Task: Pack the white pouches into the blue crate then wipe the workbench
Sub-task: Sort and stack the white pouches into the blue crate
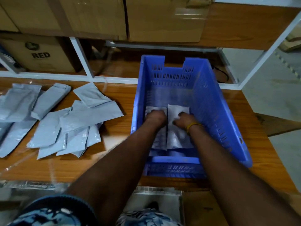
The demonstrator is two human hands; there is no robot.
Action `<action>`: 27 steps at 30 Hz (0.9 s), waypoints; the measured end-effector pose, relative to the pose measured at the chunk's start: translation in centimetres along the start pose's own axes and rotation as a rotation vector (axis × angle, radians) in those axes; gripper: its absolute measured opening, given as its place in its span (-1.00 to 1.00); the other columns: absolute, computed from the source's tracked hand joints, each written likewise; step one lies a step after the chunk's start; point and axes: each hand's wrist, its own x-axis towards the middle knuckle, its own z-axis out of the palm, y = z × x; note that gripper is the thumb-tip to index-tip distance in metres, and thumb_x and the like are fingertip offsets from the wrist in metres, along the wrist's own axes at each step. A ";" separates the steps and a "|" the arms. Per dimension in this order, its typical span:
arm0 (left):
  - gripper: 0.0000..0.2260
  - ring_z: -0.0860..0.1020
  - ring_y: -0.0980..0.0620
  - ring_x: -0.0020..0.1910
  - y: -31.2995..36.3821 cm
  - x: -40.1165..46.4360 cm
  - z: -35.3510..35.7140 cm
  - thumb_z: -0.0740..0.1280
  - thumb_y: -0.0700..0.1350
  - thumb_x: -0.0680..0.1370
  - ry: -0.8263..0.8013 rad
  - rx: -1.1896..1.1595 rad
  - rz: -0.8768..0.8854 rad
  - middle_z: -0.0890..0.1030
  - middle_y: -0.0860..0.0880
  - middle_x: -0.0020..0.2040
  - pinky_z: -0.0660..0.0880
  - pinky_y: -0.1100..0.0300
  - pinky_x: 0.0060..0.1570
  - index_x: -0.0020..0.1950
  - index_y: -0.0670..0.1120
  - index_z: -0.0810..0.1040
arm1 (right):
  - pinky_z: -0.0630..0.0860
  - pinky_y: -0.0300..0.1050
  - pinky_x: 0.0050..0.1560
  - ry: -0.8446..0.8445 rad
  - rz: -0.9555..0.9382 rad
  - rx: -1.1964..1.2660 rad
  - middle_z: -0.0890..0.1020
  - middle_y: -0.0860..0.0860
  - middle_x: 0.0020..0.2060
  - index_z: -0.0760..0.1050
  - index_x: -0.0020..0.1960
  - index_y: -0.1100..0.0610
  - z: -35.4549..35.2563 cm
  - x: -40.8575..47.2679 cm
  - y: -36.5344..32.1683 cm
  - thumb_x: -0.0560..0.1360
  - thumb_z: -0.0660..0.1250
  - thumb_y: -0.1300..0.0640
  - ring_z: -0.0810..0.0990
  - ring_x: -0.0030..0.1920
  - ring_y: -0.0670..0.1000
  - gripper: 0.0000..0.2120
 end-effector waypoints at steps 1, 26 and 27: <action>-0.60 0.48 -0.22 0.32 0.3 -1.0 -1.0 0.29 0.02 0.55 0.067 -0.057 0.039 0.53 -0.19 0.34 0.44 -0.05 0.30 0.34 -0.11 0.52 | 0.46 0.09 0.28 0.101 -0.018 0.097 0.43 0.25 0.36 0.38 0.42 0.12 -0.7 -0.3 -0.4 0.51 0.33 -0.07 0.46 0.31 0.25 -0.47; -0.59 0.49 -0.21 0.21 -31.0 -5.7 -7.0 0.39 -0.08 0.46 0.476 -0.180 0.090 0.49 -0.19 0.26 0.45 0.04 0.16 0.32 0.00 0.53 | 0.48 -0.03 0.06 0.167 -0.404 0.212 0.45 0.15 0.24 0.44 0.31 0.01 11.5 -10.3 -26.6 0.54 0.27 0.11 0.53 0.16 0.19 -0.66; -0.56 0.48 -0.20 0.24 -31.6 -5.3 -7.3 0.40 -0.05 0.47 0.448 -0.131 0.119 0.48 -0.19 0.29 0.42 0.07 0.18 0.35 0.00 0.51 | 0.46 -0.04 0.06 0.147 -0.374 0.193 0.44 0.16 0.25 0.44 0.31 0.02 12.3 -9.9 -26.8 0.53 0.27 0.12 0.53 0.15 0.21 -0.66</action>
